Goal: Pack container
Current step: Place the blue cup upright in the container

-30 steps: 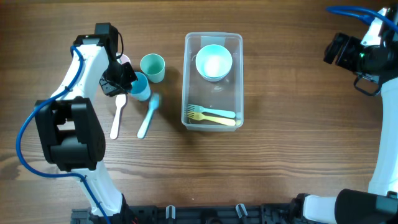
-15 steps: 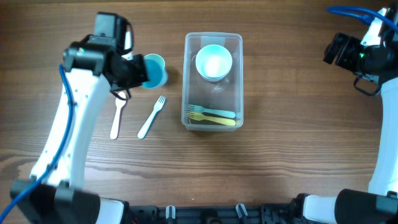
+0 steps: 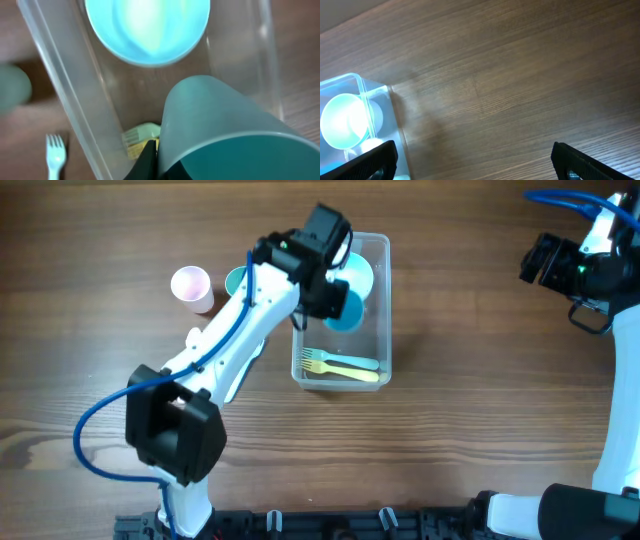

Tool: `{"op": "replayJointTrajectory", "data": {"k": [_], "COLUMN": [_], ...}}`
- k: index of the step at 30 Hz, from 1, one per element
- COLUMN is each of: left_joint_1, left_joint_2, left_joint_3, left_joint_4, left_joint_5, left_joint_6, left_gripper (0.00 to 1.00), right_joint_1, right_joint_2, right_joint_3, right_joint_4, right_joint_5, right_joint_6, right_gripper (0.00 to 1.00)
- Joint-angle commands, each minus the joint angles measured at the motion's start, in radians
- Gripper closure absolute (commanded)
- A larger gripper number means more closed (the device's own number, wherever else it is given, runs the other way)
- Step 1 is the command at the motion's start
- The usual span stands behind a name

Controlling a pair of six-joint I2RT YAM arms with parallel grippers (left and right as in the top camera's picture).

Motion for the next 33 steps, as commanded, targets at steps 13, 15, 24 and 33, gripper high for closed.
{"op": "replayJointTrajectory", "data": {"k": [13, 15, 24, 33], "left_joint_1": [0.032, 0.033, 0.034, 0.058], "left_joint_2": [0.198, 0.218, 0.222, 0.216], "left_joint_3": [0.071, 0.071, 0.111, 0.576], "left_joint_4": [-0.034, -0.032, -0.065, -0.375], "left_joint_5": [0.021, 0.021, 0.016, -0.082], "left_joint_6": [0.074, 0.074, 0.066, 0.016], "left_gripper": [0.94, 0.92, 0.64, 0.52], "right_joint_1": [-0.001, -0.001, -0.001, -0.001], "right_joint_2": [0.012, 0.012, 0.012, 0.012], "right_joint_3": [-0.005, -0.005, -0.005, -0.005], "right_joint_4": [0.003, 0.002, 0.003, 0.002], "right_joint_5": [-0.008, -0.008, -0.008, -0.008], "right_joint_6": [0.017, 0.017, 0.017, 0.017], "right_gripper": [0.00, 0.00, 0.00, 0.00]}}
